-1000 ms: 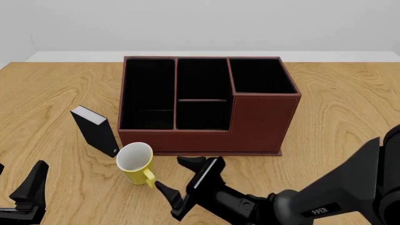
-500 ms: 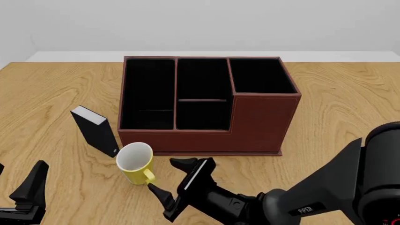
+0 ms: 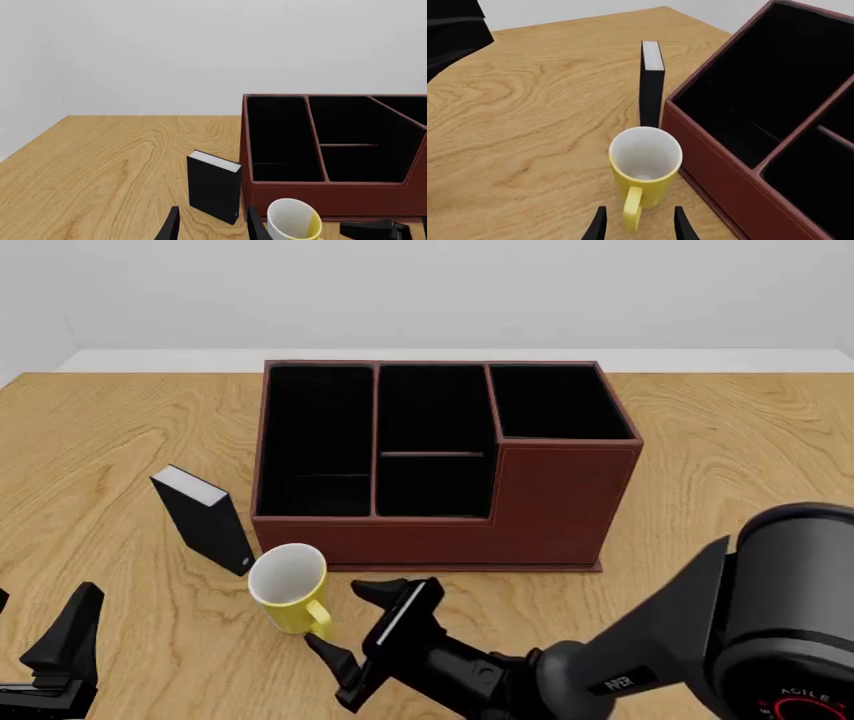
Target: Pick up the yellow and white mug and place it to the right of the caddy.
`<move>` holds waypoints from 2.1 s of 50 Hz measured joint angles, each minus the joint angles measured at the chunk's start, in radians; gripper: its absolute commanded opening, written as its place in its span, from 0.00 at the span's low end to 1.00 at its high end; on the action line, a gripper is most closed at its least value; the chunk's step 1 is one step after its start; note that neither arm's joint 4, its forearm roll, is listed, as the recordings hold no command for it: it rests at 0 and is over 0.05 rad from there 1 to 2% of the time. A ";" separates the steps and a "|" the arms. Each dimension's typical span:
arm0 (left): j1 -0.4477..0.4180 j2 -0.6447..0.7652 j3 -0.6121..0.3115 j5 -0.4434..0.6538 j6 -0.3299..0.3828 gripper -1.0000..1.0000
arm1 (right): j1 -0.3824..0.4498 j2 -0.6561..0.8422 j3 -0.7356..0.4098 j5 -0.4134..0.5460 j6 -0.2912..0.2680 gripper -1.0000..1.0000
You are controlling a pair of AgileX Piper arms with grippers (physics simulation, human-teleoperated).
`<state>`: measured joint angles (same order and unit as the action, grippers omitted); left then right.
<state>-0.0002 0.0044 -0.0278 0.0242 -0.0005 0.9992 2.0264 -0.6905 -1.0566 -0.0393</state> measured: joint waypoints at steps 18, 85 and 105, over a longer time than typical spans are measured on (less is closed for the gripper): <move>0.000 0.000 0.000 0.000 0.000 1.00 | -0.002 0.033 -0.039 0.014 0.002 1.00; 0.000 0.000 0.000 0.000 0.000 1.00 | 0.033 0.002 -0.035 0.044 -0.064 0.00; 0.000 0.000 0.000 0.000 0.000 1.00 | 0.038 -0.159 0.054 0.046 -0.076 0.00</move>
<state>-0.0002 0.0044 -0.0278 0.0241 -0.0005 1.0370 1.8670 -0.6360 -1.0109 -0.1154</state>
